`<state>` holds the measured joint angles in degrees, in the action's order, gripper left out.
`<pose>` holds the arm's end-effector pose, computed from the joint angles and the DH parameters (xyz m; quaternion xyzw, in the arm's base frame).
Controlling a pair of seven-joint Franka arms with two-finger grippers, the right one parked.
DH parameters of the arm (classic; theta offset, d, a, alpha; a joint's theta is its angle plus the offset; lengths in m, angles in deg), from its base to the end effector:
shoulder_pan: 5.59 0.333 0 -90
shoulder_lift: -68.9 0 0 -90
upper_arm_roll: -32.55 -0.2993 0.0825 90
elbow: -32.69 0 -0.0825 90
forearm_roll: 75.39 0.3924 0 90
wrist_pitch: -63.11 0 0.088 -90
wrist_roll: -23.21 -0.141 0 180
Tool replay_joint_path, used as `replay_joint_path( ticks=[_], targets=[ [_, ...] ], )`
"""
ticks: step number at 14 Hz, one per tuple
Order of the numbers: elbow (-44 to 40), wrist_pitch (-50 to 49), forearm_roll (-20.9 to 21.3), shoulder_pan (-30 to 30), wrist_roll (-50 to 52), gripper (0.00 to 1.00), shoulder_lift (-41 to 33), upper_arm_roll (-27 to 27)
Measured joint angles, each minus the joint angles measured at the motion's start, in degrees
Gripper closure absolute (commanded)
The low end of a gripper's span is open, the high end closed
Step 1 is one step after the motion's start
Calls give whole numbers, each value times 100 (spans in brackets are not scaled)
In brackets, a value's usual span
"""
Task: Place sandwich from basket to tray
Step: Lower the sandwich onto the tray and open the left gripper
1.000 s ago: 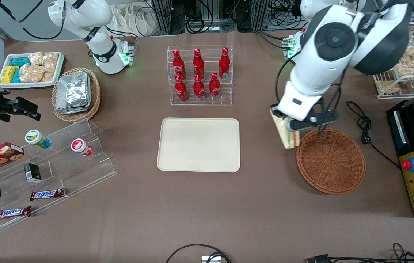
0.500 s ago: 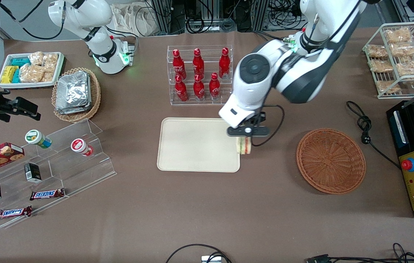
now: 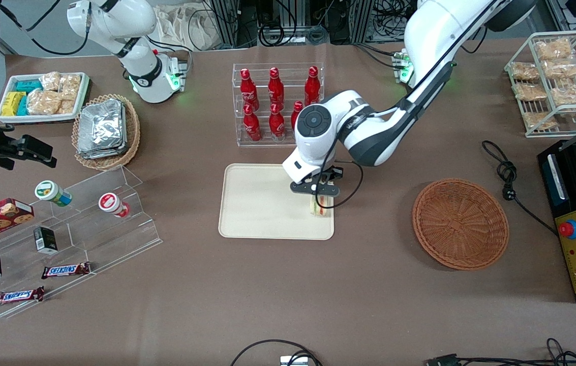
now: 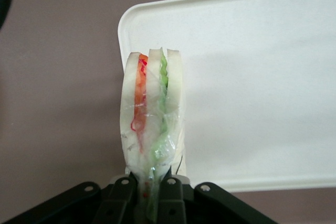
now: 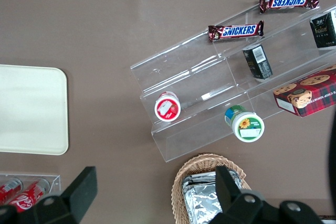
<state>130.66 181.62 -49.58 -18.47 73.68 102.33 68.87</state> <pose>0.4712 -0.4523 0.2430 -0.9959 0.0755 0.0103 0.0488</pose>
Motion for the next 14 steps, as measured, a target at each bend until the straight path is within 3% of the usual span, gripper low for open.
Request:
replay_joint_path(
  ticks=[4,5,6,7,8,14],
  targets=[
    [82,238,785,-112,630,80,441,-3],
    [82,289,854,-119,680,71,526,-4],
    [81,323,877,-119,699,51,580,-11],
    [81,333,884,-118,703,8,605,-20],
    [79,335,885,-118,706,0,609,-27],
    [3,346,886,-119,1551,0,602,-13]
  ],
)
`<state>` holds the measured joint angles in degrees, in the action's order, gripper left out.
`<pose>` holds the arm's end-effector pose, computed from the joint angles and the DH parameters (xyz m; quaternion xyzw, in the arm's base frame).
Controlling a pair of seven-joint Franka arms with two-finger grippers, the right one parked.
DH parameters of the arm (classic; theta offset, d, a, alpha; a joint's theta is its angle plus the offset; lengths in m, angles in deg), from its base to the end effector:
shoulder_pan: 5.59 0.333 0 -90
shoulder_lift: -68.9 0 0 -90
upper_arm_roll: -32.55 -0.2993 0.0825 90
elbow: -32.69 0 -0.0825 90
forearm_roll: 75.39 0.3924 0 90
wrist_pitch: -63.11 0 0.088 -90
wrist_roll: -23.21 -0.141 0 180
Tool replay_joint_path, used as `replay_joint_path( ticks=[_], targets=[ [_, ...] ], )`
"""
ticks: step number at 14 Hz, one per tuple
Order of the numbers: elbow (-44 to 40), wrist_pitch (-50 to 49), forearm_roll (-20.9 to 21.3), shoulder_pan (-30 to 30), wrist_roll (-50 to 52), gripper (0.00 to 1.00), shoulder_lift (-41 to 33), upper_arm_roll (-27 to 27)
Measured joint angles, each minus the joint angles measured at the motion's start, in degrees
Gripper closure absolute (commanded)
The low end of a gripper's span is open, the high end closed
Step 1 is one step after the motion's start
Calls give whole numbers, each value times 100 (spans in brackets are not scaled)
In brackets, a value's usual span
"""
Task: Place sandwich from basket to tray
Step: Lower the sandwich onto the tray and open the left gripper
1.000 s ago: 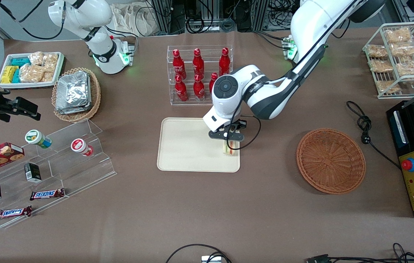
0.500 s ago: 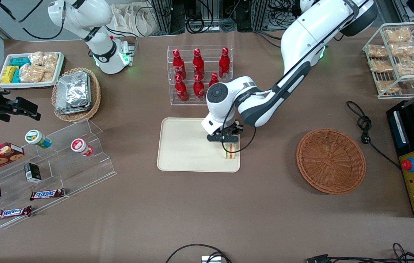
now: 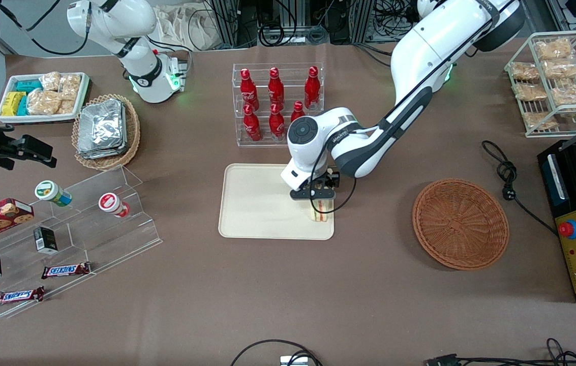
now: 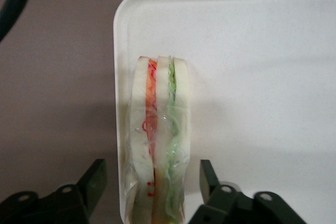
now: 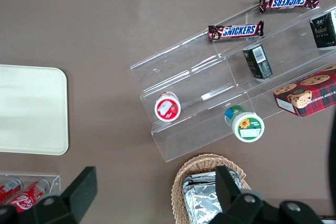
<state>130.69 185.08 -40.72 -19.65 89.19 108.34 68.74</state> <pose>0.4651 -0.4606 0.1886 -0.9976 -0.0039 -0.0173 0.0666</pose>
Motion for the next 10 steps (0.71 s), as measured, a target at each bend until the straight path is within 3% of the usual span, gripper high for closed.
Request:
replay_joint_path(
  ticks=[4,8,10],
  targets=[
    [-72,16,20,-46,1736,0,-144,58],
    [-131,-19,-22,14,1962,0,-662,52],
    [-149,-38,-308,198,1719,0,-900,42]
  ],
)
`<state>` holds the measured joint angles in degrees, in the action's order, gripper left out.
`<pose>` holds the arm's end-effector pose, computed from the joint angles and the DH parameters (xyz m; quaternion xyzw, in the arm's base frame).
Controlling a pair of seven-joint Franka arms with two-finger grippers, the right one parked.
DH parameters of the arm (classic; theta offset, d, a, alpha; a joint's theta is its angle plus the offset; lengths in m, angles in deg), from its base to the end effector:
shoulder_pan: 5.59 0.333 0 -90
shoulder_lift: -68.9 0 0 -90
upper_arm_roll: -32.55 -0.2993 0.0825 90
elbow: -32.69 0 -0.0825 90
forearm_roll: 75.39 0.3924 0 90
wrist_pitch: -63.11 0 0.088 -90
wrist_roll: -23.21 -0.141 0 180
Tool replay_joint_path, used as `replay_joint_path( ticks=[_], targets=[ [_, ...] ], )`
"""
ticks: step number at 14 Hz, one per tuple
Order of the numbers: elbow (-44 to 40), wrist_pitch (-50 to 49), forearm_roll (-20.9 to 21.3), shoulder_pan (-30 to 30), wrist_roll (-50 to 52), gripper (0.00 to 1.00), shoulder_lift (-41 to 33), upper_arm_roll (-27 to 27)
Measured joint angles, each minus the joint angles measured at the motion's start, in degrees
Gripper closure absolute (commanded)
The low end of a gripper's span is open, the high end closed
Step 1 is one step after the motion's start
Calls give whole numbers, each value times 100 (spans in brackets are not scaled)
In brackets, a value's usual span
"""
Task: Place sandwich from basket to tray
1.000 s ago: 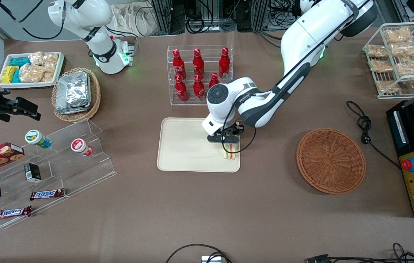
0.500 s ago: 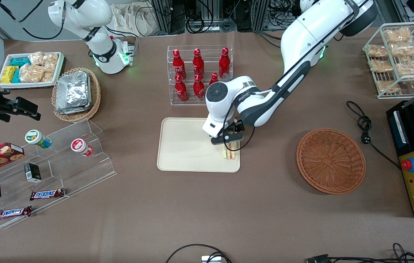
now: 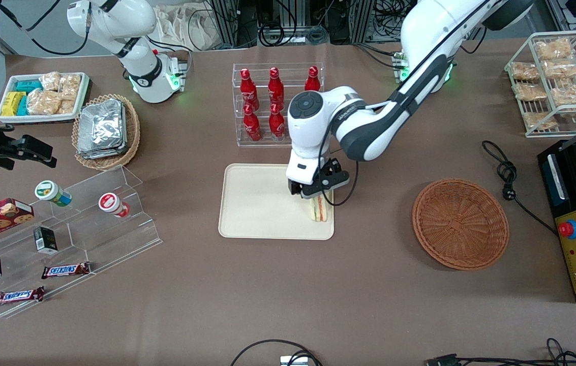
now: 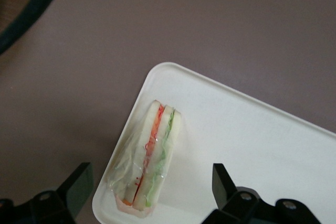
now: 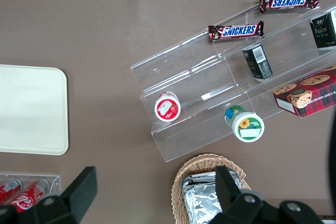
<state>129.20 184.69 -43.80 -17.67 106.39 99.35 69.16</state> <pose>0.4970 -0.4541 0.2898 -0.9779 -0.1913 -0.0824 0.0177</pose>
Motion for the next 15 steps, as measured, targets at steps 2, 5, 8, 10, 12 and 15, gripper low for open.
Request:
replay_joint_path(
  ticks=[2,5,8,10,12,15],
  targets=[
    [-32,-52,-466,247,-549,0,-244,-19],
    [-176,-363,-1137,773,-1491,0,-650,-13],
    [-235,-857,-1820,1306,-2457,0,-1131,-13],
    [-235,-1234,-1959,1651,-2924,0,-1421,-13],
    [-233,-1607,-2149,1976,-3490,0,-1635,-18],
    [-206,-1870,-2382,2103,-4369,0,-1901,-416]
  ],
)
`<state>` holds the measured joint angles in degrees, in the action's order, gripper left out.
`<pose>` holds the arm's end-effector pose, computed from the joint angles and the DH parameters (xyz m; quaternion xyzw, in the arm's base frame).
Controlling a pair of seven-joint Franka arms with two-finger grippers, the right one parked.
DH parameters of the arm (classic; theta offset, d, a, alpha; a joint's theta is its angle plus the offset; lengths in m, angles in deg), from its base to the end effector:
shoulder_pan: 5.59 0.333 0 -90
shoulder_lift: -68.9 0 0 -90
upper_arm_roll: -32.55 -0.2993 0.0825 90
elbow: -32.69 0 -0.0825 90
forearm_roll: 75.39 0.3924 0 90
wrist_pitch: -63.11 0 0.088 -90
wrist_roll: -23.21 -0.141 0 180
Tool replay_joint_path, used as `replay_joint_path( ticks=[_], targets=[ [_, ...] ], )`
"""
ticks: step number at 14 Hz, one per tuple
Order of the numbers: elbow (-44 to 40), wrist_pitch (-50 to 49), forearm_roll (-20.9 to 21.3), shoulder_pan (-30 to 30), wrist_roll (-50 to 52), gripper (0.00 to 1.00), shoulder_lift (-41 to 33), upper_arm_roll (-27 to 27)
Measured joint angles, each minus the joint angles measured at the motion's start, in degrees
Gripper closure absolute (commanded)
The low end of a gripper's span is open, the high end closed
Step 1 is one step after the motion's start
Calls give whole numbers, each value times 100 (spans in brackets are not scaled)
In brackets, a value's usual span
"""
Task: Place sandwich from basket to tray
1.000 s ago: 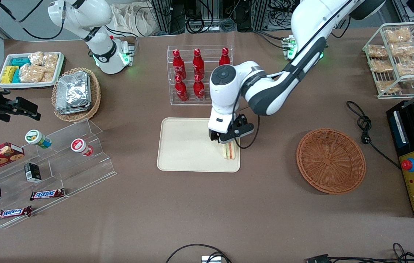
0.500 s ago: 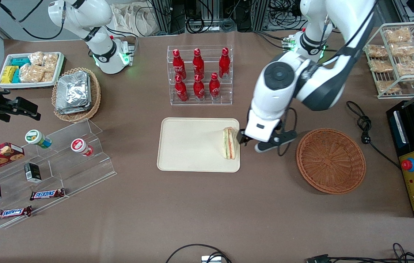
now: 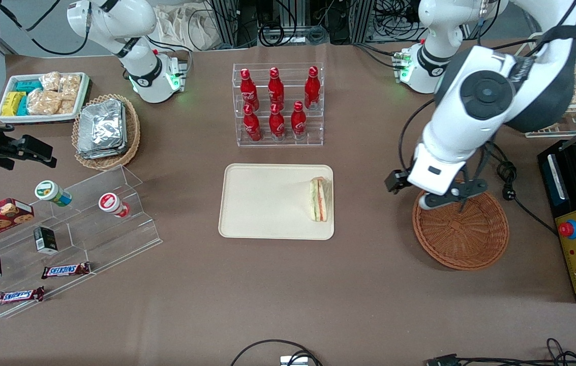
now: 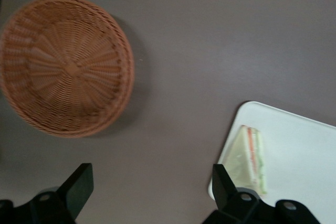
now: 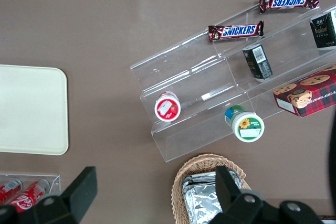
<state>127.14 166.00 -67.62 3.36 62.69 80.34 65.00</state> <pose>0.5798 -0.2144 0.4540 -0.9917 -0.1272 0.0020 0.0160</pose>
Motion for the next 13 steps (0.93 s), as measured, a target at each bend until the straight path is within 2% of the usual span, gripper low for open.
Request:
replay_joint_path(
  ticks=[4,8,10,13],
  targets=[
    [297,-31,-388,-347,-1474,0,-463,-1283],
    [962,-98,-707,-819,-2999,0,-1259,-2534],
    [1313,-166,-751,-862,-3430,0,-1689,-2750],
    [1453,-509,-753,-913,-3542,0,-2041,-2758]
  ],
)
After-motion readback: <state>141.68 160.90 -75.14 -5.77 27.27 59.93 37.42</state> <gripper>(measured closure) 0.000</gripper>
